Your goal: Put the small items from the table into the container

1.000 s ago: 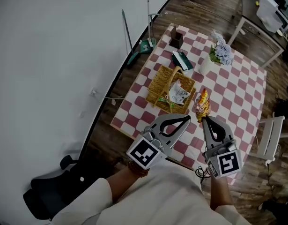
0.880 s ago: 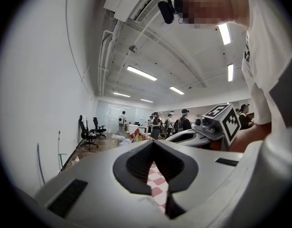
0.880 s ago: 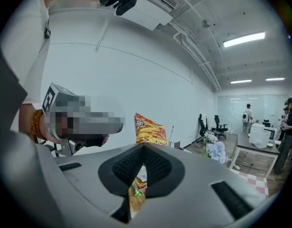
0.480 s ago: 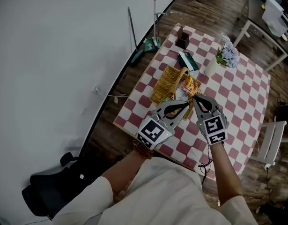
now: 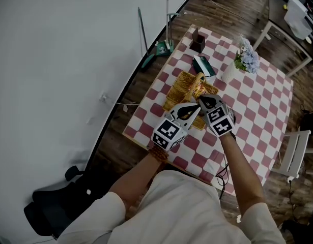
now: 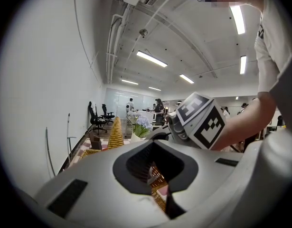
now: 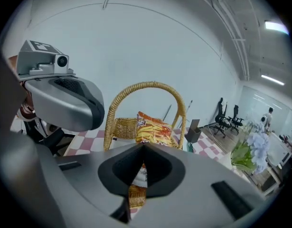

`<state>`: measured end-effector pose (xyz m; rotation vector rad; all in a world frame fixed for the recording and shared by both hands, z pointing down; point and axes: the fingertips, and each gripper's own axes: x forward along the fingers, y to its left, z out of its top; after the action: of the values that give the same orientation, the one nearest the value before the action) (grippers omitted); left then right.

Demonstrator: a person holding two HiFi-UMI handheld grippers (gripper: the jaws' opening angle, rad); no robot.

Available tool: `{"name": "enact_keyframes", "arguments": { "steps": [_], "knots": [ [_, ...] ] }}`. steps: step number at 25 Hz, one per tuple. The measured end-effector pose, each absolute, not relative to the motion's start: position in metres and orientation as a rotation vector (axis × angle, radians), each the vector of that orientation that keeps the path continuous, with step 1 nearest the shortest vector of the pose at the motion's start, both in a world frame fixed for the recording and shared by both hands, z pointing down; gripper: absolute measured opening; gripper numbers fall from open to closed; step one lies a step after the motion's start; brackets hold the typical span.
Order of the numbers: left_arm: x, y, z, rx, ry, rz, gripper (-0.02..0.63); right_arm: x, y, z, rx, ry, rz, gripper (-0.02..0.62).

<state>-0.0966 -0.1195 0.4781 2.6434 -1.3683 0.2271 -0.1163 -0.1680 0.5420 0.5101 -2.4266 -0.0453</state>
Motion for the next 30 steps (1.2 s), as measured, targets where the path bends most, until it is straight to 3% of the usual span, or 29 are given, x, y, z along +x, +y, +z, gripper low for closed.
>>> {"name": "enact_keyframes", "arguments": {
  "steps": [8, 14, 30],
  "knots": [
    [-0.096, -0.117, 0.477, 2.63, -1.369, 0.208, 0.028, -0.112, -0.169, 0.531, 0.545, -2.469, 0.009, 0.071],
    [-0.091, -0.111, 0.456, 2.653, -1.375, 0.16, 0.028, -0.09, -0.163, 0.495, 0.634, -2.568, 0.039, 0.071],
    [-0.002, -0.055, 0.32, 2.86, -1.09, -0.136, 0.028, 0.045, -0.083, 0.339, 1.061, -2.804, 0.024, 0.066]
  ]
}}
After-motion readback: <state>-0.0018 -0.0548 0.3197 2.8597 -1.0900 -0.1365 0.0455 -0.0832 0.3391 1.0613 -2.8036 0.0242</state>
